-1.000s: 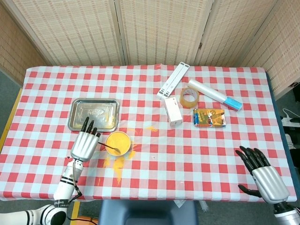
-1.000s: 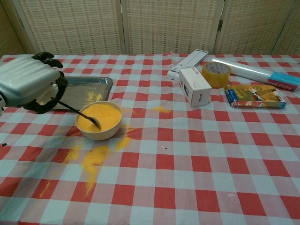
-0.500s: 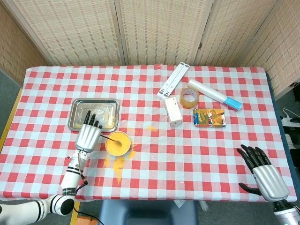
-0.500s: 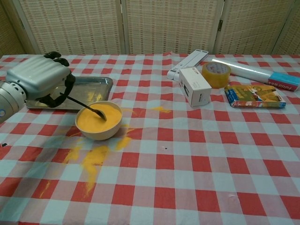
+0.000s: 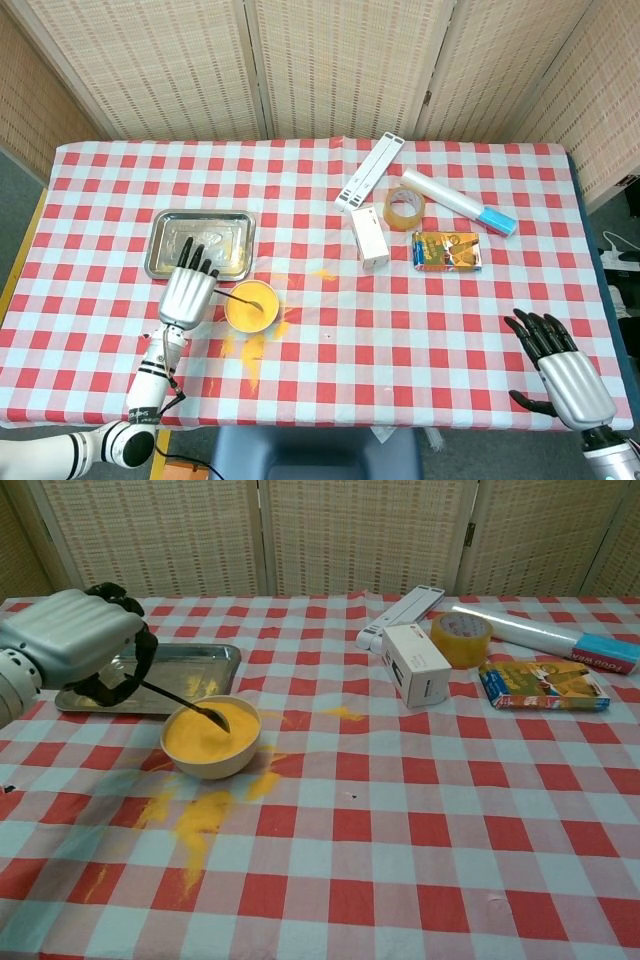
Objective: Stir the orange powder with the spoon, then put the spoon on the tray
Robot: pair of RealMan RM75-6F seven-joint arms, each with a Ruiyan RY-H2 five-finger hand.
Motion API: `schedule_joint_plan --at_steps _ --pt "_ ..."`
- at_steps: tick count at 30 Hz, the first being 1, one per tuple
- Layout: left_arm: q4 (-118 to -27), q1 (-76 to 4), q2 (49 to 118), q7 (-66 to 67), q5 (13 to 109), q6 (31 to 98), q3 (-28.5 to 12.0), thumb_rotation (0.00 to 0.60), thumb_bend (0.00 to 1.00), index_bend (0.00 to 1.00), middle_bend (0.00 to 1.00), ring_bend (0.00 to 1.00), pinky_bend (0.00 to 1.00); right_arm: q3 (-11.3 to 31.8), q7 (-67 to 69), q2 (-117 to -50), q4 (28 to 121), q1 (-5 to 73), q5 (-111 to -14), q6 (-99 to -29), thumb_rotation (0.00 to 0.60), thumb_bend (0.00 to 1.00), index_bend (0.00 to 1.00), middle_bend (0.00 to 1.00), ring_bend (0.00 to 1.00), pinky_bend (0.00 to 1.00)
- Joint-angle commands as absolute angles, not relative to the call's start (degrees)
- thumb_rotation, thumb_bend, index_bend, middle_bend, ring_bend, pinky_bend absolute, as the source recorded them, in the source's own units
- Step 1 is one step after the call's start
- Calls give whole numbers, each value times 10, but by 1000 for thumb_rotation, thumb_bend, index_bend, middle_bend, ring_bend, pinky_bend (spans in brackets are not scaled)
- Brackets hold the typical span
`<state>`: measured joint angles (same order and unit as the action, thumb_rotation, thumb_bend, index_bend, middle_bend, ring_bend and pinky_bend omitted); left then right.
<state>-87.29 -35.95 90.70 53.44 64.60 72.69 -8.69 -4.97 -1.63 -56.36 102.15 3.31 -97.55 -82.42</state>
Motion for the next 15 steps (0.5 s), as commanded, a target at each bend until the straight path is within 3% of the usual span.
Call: schedule_joint_plan --at_steps 1,7,15 --pt "-872 -348 904 541 650 735 -70 600 825 824 373 112 0 -51 -15 -563 1022 33 -979 -825 600 50 0 0 0 0" --pt "-851 -342 917 552 659 738 -52 600 825 824 379 118 0 -52 -14 -564 1021 34 -982 -824 600 50 0 0 0 0" --pt "-803 -358 943 534 662 725 -72 600 826 824 381 120 0 -48 -16 -566 1019 35 -974 -821 600 50 0 0 0 0"
